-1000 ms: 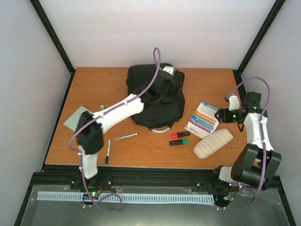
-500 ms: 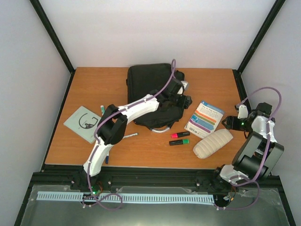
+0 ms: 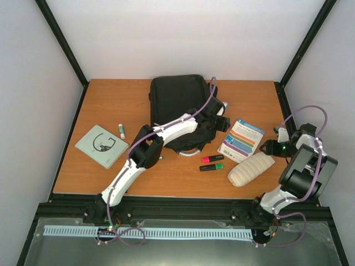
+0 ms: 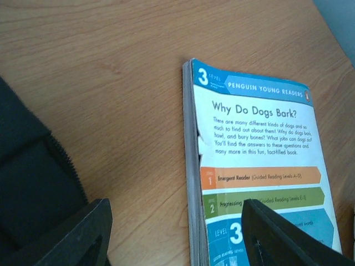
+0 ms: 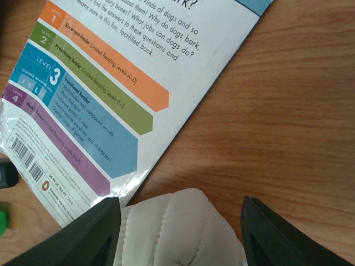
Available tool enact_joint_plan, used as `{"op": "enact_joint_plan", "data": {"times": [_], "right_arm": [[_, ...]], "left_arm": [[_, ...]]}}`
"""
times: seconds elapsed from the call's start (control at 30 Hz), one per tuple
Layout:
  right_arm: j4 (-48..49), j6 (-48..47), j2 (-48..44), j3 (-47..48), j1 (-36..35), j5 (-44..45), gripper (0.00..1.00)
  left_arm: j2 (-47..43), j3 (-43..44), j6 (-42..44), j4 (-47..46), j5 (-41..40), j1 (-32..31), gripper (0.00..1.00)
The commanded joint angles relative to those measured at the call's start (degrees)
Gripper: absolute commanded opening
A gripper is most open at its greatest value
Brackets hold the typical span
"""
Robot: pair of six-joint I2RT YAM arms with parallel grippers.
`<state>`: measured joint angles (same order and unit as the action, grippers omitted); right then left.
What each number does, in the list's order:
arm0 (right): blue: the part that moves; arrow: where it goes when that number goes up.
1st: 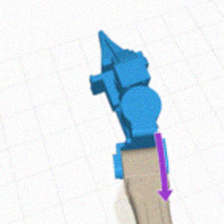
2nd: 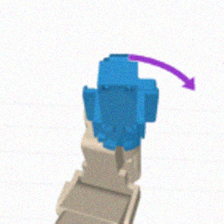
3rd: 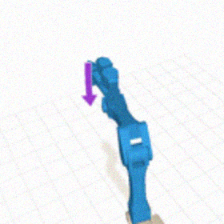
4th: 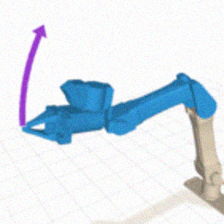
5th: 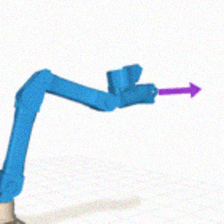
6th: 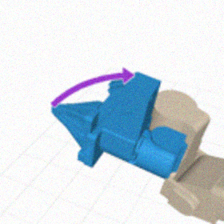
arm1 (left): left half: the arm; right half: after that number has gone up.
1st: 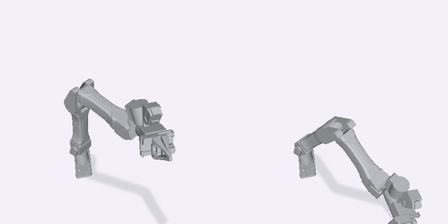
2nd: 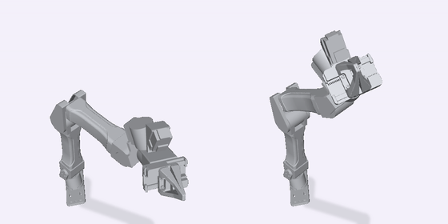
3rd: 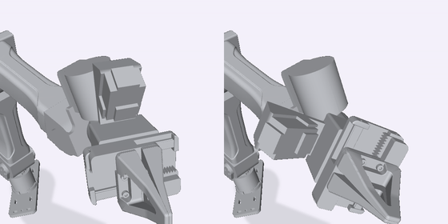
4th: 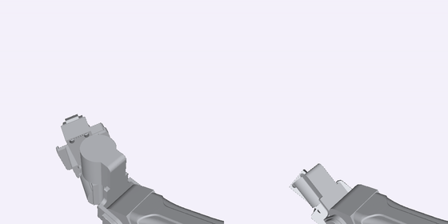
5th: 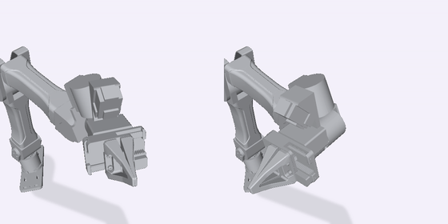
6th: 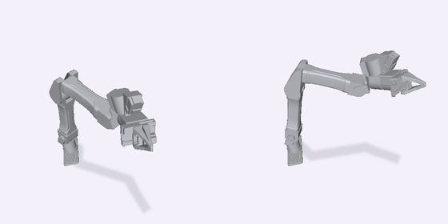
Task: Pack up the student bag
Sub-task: Pick up the book from the center of the board.
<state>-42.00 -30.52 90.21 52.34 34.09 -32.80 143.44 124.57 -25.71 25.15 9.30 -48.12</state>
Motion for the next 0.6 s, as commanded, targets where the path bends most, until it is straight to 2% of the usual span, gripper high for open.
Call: {"op": "enact_joint_plan", "data": {"times": [0.0,0.33,0.57], "right_arm": [[-0.1,-1.8,1.6,0.7,0.2,-1.1,0.6],[-0.3,0.7,7.2,4.5,-0.2,-1.6,0.57],[0.9,4.4,12.6,8.5,-2.9,1.3,0.63]], "left_arm": [[2.7,5.7,-0.6,2.1,-2.1,-1.0,0.66],[6.9,9.0,-1.3,3.9,-1.3,-2.7,0.65],[8.0,8.4,-1.2,4.8,-1.4,-2.7,0.61]]}}
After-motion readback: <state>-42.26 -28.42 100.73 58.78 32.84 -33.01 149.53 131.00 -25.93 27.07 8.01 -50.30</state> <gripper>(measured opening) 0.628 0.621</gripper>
